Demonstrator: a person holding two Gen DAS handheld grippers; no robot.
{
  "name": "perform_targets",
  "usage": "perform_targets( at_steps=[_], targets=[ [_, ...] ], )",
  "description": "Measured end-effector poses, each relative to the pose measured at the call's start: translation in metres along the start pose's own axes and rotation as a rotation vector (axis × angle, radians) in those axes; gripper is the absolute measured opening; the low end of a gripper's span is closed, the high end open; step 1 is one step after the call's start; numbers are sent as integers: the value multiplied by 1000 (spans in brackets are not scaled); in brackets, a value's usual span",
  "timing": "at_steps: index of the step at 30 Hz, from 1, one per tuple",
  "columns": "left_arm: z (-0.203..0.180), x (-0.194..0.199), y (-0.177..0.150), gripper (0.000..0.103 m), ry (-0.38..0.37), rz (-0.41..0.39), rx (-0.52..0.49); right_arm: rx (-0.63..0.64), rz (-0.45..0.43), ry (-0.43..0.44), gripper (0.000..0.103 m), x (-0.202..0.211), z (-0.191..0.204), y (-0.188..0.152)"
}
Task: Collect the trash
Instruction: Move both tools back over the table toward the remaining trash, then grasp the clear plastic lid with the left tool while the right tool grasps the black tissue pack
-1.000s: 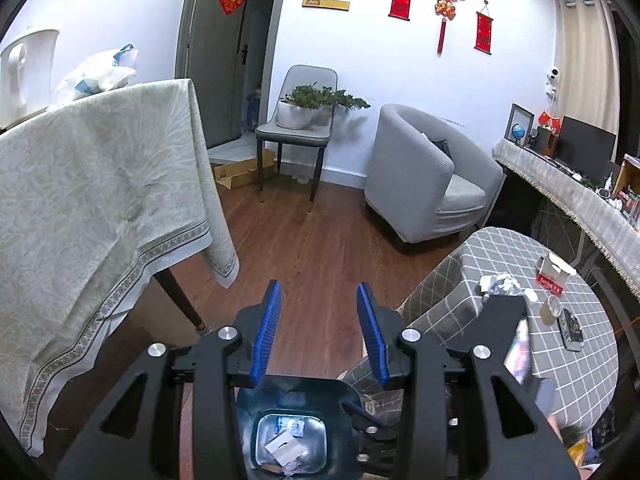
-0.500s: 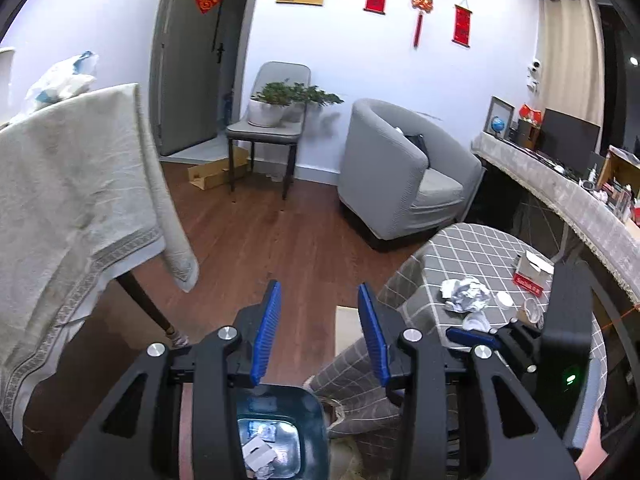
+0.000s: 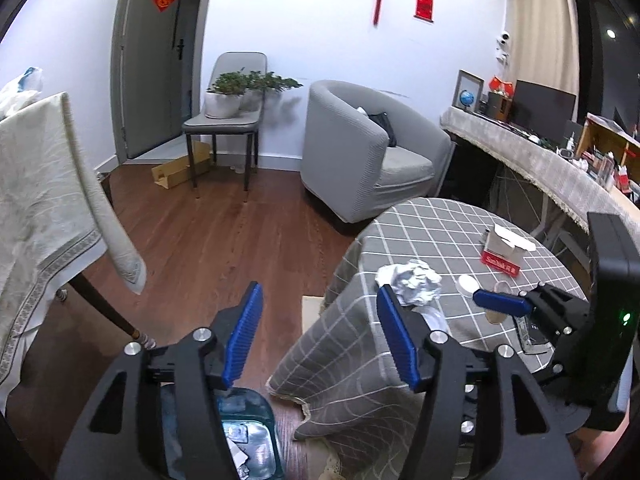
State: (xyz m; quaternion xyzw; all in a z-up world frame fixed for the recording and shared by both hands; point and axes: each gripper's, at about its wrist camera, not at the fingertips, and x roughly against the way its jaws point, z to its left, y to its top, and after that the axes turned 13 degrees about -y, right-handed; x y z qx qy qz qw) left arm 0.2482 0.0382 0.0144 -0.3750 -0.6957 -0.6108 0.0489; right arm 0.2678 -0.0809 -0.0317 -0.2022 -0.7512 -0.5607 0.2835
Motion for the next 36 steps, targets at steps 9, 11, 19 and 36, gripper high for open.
perform_targets(
  at_steps=[9,11,19,36],
  targets=[
    [-24,-28,-5,66,-24,35,-27,-35,-2,-43,88,7,-40,-10],
    [-26,-31,-6,67,-28,43,-32,-38,-1,-51,89,7,-46,-12],
    [-47,-57,-19,69,-48,112,-83,-50,12,-76,94,8,-72,-23],
    [-70,-110,-37,58,-50,190,-110,-96,43,-72,98,8,-119,-51]
  ],
)
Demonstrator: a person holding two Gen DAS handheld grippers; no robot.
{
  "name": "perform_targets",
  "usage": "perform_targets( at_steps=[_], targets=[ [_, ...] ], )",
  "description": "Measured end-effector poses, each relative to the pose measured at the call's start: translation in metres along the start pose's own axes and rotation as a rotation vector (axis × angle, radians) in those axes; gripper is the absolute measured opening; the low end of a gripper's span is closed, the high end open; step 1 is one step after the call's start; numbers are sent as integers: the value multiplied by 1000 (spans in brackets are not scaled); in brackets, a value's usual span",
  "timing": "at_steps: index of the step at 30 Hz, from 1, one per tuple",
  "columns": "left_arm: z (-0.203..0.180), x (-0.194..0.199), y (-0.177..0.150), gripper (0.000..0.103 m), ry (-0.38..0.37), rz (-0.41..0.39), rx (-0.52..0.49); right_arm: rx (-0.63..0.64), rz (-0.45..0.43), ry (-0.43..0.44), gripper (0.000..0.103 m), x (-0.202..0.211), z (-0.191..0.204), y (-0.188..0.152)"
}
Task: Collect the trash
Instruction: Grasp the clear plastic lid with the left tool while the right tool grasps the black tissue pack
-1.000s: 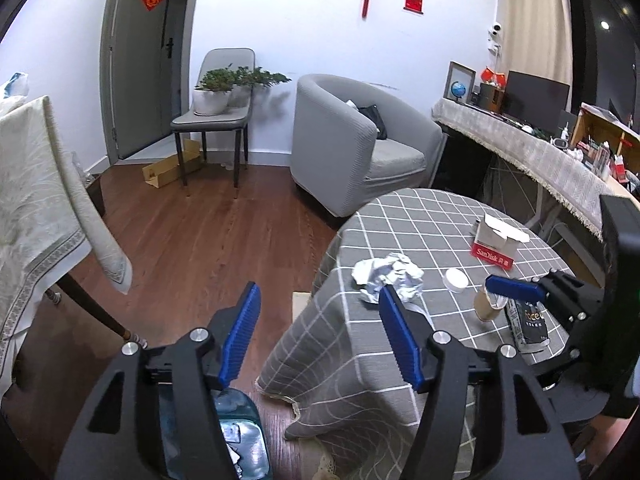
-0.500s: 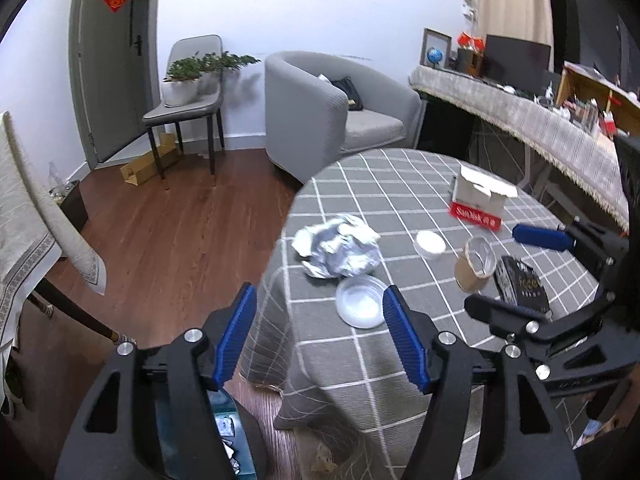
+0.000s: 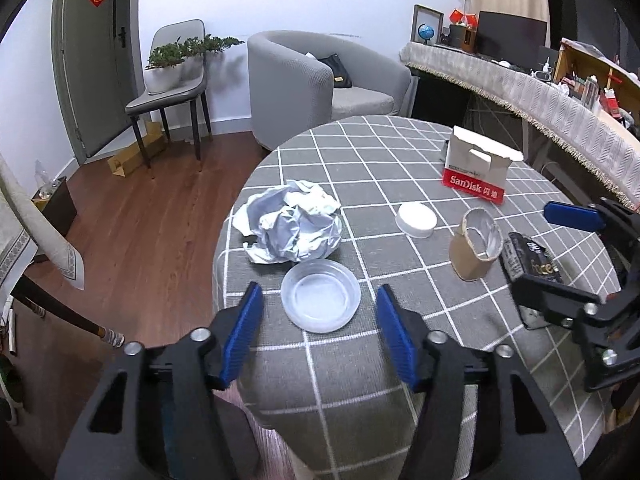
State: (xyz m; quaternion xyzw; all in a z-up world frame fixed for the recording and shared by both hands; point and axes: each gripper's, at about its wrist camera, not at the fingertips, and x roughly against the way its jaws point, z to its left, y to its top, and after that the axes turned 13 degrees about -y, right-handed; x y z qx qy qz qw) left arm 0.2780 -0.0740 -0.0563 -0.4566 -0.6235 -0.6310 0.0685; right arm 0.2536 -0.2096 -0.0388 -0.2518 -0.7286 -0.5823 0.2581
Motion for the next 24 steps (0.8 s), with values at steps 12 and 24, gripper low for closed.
perform_targets(
  at_steps=[12,24],
  targets=[
    [-6,-7,4,42,33,-34,-6,-30,57,84,99,-5,-23,-18],
    [-9,-2,5,42,-7,-45,13,-10,140,73,99,-21,-16,-18]
  ],
)
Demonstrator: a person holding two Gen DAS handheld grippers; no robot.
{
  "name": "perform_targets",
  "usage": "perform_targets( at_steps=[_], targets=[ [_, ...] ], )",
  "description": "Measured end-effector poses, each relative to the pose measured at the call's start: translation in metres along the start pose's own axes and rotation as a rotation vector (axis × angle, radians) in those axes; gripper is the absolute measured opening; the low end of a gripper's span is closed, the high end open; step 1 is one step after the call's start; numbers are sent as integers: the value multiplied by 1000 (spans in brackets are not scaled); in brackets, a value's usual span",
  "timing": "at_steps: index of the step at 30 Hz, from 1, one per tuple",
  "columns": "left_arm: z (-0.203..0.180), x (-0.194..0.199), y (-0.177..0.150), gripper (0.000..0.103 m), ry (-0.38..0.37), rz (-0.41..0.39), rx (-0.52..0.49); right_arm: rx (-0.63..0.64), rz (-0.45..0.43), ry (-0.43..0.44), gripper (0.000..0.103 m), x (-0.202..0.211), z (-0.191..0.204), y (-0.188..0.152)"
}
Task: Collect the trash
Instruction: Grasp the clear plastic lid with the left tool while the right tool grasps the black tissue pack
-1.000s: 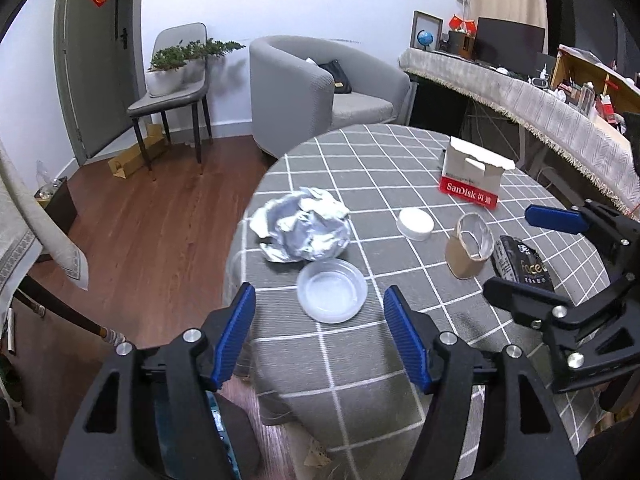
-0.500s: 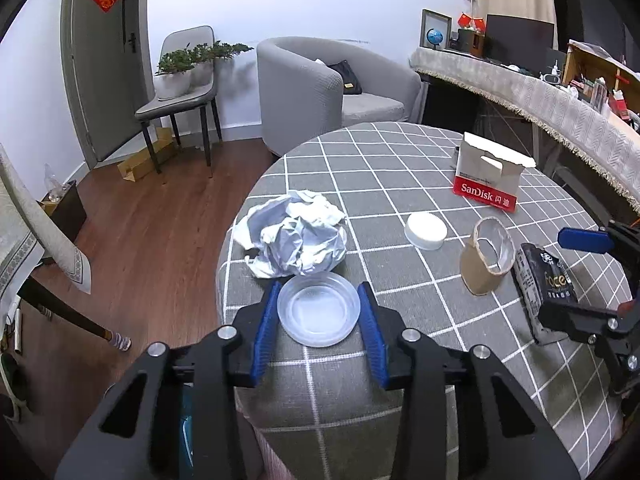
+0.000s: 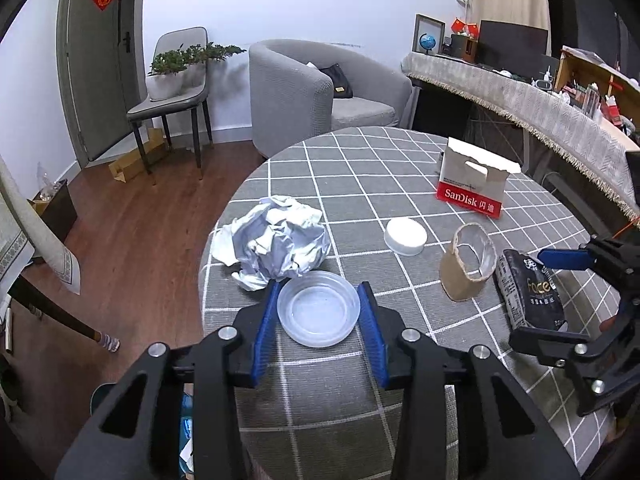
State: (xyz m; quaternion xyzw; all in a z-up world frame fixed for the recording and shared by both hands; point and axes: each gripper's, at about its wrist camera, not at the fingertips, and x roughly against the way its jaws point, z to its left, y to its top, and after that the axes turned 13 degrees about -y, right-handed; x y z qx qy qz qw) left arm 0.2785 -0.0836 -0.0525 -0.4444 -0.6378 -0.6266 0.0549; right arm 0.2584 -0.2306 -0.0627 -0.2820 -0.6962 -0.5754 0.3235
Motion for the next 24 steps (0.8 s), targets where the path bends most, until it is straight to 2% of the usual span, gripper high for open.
perform_targets(
  at_steps=[10,11,13,18,24],
  targets=[
    [6,18,5,42,-12,-34,10,-8,23,-41,98,-4,2,-2],
    [6,20,6,42,-14,-38,8,-8,25,-43,95,-4,4,-1],
    [6,23,6,42,-16,-45,8,-9,25,-45,82,-1,7,1],
    [8,36,8,42,-26,-67,8,-26,41,-74,76,2,9,5],
    [13,56,11,42,-25,-100,11,-54,-23,-110,75,21,7,18]
  ],
)
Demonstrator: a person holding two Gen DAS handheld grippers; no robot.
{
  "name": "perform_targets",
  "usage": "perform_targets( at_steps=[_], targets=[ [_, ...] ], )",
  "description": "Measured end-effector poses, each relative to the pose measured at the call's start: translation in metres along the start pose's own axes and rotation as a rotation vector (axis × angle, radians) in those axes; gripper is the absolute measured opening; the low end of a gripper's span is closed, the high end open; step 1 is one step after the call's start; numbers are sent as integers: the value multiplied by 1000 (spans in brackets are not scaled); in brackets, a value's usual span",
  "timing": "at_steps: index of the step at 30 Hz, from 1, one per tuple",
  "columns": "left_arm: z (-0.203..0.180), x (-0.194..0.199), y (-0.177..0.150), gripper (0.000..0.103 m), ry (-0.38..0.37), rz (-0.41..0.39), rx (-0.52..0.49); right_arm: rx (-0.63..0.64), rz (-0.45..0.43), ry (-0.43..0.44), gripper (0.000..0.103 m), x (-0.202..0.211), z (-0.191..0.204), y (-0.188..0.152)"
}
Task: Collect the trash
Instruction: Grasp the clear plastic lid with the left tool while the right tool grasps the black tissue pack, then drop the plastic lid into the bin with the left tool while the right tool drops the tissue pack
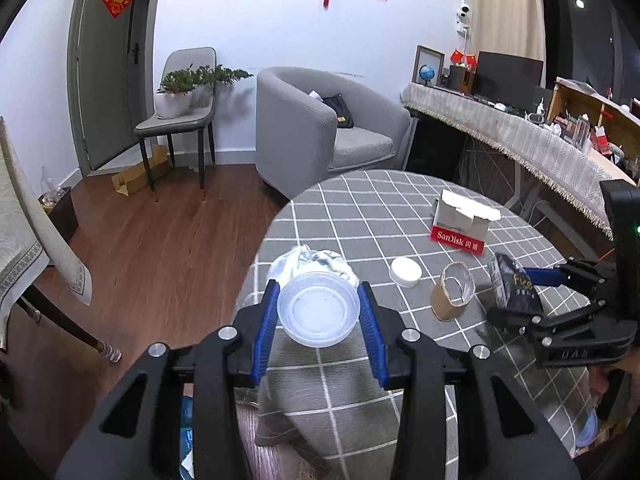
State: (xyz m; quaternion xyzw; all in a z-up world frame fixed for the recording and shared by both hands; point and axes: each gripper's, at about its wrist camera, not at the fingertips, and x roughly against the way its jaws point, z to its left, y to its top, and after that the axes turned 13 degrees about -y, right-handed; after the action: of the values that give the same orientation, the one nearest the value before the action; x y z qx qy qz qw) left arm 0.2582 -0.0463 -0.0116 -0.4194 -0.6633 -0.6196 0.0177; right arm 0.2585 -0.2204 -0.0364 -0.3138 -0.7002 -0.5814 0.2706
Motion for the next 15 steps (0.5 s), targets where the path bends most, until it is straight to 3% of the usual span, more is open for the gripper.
perform_targets(
  at_steps=[15],
  targets=[
    [46,44,-8,42,72,-9,25,62,-115,52,75,29,66,30]
  ],
)
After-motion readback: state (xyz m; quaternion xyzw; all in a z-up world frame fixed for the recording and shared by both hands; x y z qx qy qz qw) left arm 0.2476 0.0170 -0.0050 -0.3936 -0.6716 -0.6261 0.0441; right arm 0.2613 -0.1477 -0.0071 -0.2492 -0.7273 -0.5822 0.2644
